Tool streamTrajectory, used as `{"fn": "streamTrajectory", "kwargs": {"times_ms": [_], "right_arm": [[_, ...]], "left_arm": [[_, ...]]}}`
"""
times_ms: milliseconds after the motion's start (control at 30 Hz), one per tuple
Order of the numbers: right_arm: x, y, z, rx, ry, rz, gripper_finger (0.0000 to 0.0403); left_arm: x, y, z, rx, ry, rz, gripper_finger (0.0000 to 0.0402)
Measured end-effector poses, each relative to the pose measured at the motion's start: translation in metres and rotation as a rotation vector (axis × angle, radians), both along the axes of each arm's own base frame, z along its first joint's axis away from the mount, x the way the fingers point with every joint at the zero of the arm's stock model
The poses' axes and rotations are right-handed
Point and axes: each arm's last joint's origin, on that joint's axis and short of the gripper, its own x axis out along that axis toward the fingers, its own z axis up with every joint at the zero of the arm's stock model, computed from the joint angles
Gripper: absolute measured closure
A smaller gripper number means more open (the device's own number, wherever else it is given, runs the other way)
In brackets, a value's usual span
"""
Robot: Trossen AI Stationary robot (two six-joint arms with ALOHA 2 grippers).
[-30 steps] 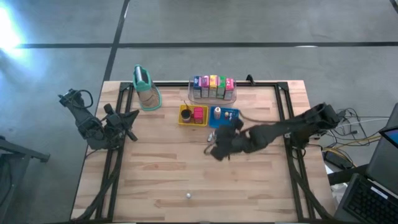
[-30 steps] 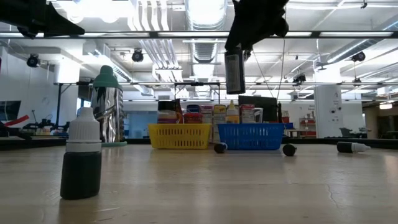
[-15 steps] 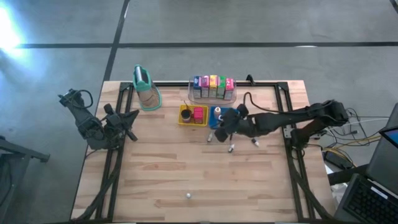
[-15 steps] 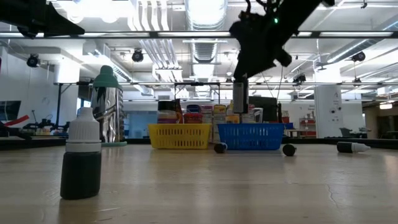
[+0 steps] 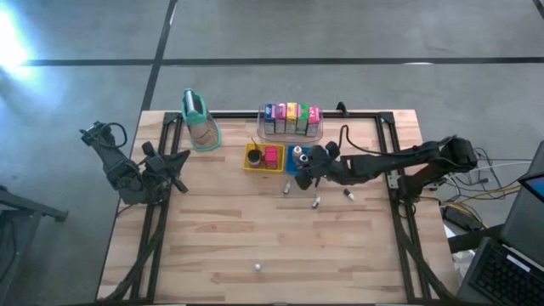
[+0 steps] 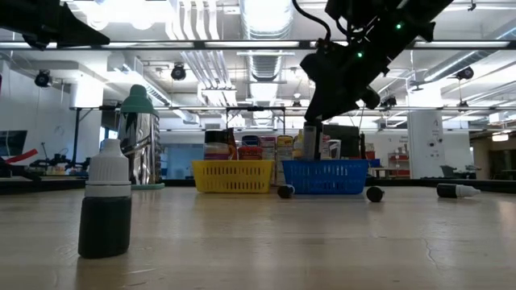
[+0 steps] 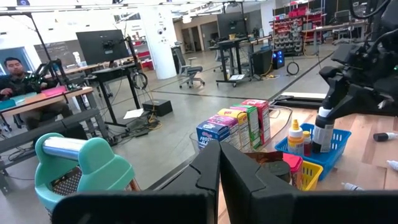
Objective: Pick & Place Kitchen Items
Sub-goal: Put the large black food coloring bottle into the blue bin
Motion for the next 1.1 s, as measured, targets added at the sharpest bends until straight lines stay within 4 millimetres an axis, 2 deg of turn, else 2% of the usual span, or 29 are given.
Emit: {"fn": "streamTrajectory", "kwargs": {"times_ms": [200,433,700,900,1100], "right_arm": [[0.006,-0.001,-0.011,0.011,0.029,0.007,0.0287],[0.014,-0.005,-0.024,0.022,0.036,0.003,0.0275],[0.022,-0.015,-0.039,0.051,0.050,0.002,0.0285],[0.024,-0.020,-0.042,0.067,0.048,-0.001,0.0261],[0.023,-0.019,-0.035,0.055,0.040,0.028,0.0234]], "left_arm": [[0.000,0.000,0.000,0.000,0.000,-0.001,0.0387],[0.000,0.000,0.000,0.000,0.000,-0.001,0.0387],[0.000,0.000,0.000,0.000,0.000,0.000,0.0387],[0.000,0.000,0.000,0.000,0.000,0.000,0.0387],[0.000,0.000,0.000,0.000,0.000,0.000,0.0388]]}}
